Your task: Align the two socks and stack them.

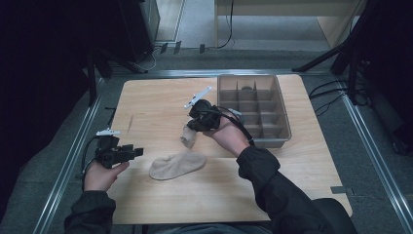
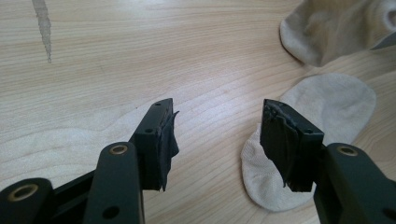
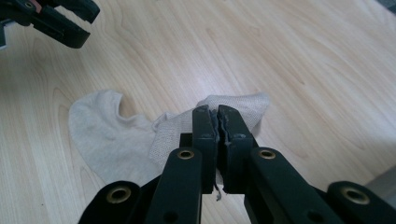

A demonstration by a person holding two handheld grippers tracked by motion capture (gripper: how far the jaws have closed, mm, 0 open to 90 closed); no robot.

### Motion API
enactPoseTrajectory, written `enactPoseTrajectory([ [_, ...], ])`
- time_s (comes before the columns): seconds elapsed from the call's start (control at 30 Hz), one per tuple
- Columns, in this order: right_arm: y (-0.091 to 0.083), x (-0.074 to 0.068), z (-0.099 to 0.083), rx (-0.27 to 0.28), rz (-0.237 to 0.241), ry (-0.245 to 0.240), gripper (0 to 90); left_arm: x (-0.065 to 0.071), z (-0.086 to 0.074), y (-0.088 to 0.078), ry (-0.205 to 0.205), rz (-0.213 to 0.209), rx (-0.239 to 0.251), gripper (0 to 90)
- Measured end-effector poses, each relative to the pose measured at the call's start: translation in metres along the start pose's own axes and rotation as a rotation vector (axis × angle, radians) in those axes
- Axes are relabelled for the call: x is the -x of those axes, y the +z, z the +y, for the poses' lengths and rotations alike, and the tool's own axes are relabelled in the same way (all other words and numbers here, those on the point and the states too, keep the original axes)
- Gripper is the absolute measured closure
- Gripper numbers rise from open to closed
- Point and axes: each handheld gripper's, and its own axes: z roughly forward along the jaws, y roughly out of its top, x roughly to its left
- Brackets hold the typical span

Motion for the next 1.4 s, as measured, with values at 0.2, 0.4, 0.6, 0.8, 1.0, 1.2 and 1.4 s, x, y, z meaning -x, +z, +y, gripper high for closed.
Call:
enactPoseTrajectory([
  [0.2,0.017,-0.006,0.007,-0.022,0.025,-0.014,86.4,0.0,0.0,0.0,0.002,-0.003,0.001,44.2],
  [0.4,0.039,-0.015,0.017,-0.044,0.056,-0.034,86.3,0.0,0.0,-0.002,0.0,-0.003,0.005,44.2],
  [0.6,0.063,-0.027,0.028,-0.064,0.079,-0.046,85.7,-0.002,0.0,-0.002,-0.006,-0.008,0.012,44.2],
  [0.8,0.086,-0.034,0.037,-0.063,0.099,-0.064,77.3,-0.003,0.0,-0.003,-0.007,-0.009,0.015,44.2],
  [1.0,0.09,-0.04,0.044,-0.042,0.099,-0.059,72.6,-0.004,-0.001,-0.003,-0.006,-0.01,0.014,44.2],
  [1.2,0.082,-0.036,0.04,-0.008,0.088,-0.073,74.0,-0.003,0.0,-0.001,0.0,-0.009,0.015,44.2],
  [1.4,0.078,-0.03,0.026,0.017,0.084,-0.054,75.2,-0.002,0.001,0.003,0.025,-0.011,0.027,47.7],
])
